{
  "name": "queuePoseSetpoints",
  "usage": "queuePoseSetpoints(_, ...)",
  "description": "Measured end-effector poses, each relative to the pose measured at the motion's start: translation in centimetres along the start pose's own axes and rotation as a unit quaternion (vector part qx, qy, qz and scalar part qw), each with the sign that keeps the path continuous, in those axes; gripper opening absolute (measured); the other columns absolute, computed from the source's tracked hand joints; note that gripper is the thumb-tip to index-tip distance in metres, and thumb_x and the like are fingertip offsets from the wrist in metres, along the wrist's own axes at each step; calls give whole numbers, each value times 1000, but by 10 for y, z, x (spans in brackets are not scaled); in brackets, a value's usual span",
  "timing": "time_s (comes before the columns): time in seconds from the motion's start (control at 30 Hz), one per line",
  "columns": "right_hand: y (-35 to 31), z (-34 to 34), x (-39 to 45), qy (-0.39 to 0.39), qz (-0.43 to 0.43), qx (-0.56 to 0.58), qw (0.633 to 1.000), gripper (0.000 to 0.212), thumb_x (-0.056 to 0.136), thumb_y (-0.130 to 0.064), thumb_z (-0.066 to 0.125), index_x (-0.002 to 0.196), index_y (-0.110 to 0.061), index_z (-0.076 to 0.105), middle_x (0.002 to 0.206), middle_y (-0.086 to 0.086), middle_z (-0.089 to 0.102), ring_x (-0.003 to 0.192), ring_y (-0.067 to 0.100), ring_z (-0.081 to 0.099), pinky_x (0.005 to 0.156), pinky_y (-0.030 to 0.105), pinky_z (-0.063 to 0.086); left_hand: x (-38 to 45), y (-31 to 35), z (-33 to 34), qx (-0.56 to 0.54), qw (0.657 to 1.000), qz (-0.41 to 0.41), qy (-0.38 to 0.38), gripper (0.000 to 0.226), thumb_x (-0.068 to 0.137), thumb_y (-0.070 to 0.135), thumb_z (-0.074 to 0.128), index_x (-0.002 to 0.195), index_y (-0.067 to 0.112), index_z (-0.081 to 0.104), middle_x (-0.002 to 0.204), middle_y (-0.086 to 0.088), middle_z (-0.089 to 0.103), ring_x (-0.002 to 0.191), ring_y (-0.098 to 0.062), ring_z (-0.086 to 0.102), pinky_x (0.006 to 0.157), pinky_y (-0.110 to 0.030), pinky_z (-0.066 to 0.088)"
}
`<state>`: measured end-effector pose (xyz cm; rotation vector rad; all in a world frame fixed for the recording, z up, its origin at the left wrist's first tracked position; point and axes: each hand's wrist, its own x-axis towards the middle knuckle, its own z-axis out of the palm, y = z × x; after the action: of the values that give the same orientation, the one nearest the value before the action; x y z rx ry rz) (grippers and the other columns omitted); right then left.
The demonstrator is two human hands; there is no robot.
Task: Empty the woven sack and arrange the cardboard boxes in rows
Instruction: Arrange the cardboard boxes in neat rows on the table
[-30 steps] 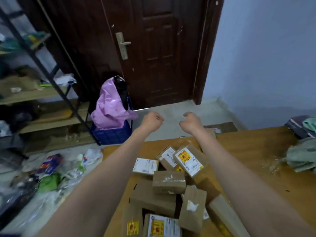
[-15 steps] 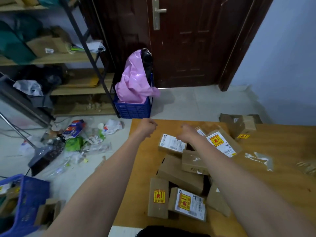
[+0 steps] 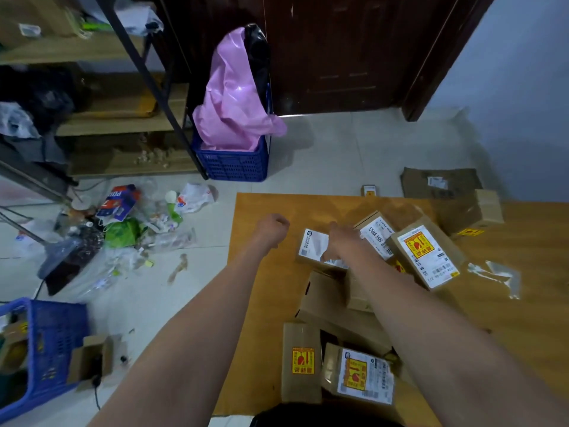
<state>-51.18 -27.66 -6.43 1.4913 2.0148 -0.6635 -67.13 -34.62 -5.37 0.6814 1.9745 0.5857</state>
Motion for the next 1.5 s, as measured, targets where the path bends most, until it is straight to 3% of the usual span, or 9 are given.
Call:
queuePoseSetpoints(0.23, -22, 12, 21, -21, -45, -109, 993, 114, 61, -54, 85, 149, -20, 21, 147, 17, 27, 139, 41, 22, 113, 62, 19, 33, -6, 6, -6, 999, -25, -38, 25, 98, 16, 47, 119, 14, 61, 105, -13, 61, 86, -25, 55, 82, -42, 55)
queuePoseSetpoints(0.43, -51, 8, 30, -24, -80, -140, 987, 100, 71, -35, 82, 150, -17, 23, 145, 11, 35, 136, 34, 33, 110, 56, 26, 52, -10, -5, -15, 998, -32, -52, 27, 99, 19, 48, 124, 17, 60, 112, -12, 59, 98, -27, 57, 85, -43, 54)
queuePoseSetpoints(0.7, -98, -12, 34, 20, -203, -128, 971, 87, 79, -22, 72, 151, -22, 24, 143, 3, 33, 138, 30, 25, 118, 57, 8, 64, -24, -42, -136, 974, -61, -172, 54, 97, 56, 44, 138, 22, 52, 128, -5, 58, 118, -29, 55, 94, -42, 53)
queuePoseSetpoints(0.83, -99, -16, 41, 61, -240, -110, 963, 81, 80, -20, 71, 147, -34, 29, 146, 4, 28, 141, 31, 17, 117, 57, 4, 70, -42, -64, -166, 971, -24, -172, 47, 93, 43, 60, 135, 23, 53, 127, -12, 63, 112, -27, 63, 97, -43, 54)
queuePoseSetpoints(0.97, -95, -14, 51, -41, -180, -29, 982, 109, 72, -20, 81, 153, -43, 13, 157, 2, 6, 147, 33, -1, 117, 57, -1, 71, -57, -74, -156, 967, -53, -195, 52, 90, 27, 71, 136, 29, 49, 116, -13, 70, 106, -29, 68, 92, -45, 57)
queuePoseSetpoints(1.13, -88, -15, 60, 8, -16, 249, 968, 85, 88, -16, 62, 155, -26, 12, 156, 13, 24, 144, 34, 22, 115, 46, 29, 69, -74, -76, -216, 955, -88, -182, 49, 95, 16, 63, 138, 32, 46, 117, -9, 70, 111, -28, 65, 97, -46, 54)
queuePoseSetpoints(1.27, -99, -7, 58, -122, 72, 482, 865, 58, 92, -25, 68, 142, -14, 40, 136, 10, 57, 122, 36, 56, 94, 47, 52, 65, -78, -74, -235, 955, -96, -151, 45, 97, 16, 59, 136, 34, 47, 117, -6, 69, 112, -22, 63, 101, -41, 51)
queuePoseSetpoints(1.4, -115, 10, 63, -104, 49, 494, 862, 50, 82, -16, 78, 127, -17, 55, 122, 4, 67, 110, 28, 65, 88, 53, 54, 66, -75, -70, -157, 977, -82, -118, 38, 96, 22, 60, 133, 22, 52, 114, -5, 68, 105, -16, 64, 89, -29, 54)
queuePoseSetpoints(1.5, -126, 11, 63, -55, 32, 479, 876, 43, 81, -12, 80, 119, -16, 61, 122, 5, 68, 109, 27, 66, 67, 36, 55, 74, -77, -68, -87, 993, -58, -55, 37, 93, 34, 64, 123, 13, 60, 114, -5, 69, 102, -20, 67, 91, -37, 56)
